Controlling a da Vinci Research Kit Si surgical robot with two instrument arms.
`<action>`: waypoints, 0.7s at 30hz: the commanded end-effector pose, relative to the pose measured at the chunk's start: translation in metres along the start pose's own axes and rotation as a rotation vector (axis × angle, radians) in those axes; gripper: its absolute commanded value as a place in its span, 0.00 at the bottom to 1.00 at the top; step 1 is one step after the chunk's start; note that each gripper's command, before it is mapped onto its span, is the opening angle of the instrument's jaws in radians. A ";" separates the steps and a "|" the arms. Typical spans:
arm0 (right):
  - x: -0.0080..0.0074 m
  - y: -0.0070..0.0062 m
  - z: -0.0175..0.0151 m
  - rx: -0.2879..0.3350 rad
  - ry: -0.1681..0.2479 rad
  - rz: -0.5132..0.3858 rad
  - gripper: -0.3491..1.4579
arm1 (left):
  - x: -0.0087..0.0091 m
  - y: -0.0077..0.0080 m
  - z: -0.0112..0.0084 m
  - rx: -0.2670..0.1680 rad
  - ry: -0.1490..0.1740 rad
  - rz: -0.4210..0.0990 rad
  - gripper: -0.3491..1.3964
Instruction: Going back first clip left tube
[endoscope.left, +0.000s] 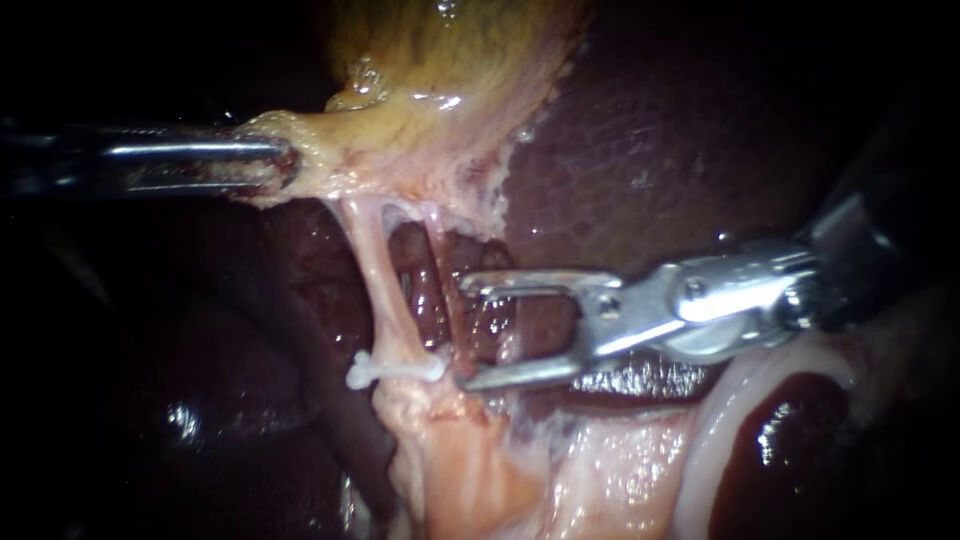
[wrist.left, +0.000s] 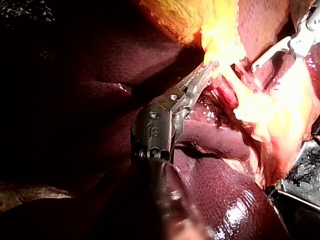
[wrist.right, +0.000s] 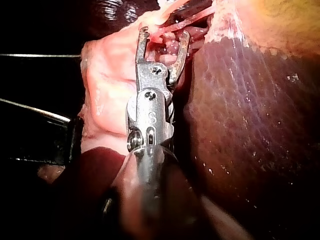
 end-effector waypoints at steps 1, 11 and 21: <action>0.0001 0.0001 -0.0007 0.000 0.001 0.000 0.47 | 0.0000 0.0000 0.0000 -0.001 0.000 0.000 0.00; 0.0010 0.0007 -0.0052 -0.006 0.001 -0.019 0.47 | 0.0001 0.0000 0.0004 0.000 0.000 0.000 0.00; 0.0008 0.0007 -0.0055 -0.005 0.001 -0.019 0.47 | -0.0010 -0.0007 0.0039 0.004 0.004 0.006 0.00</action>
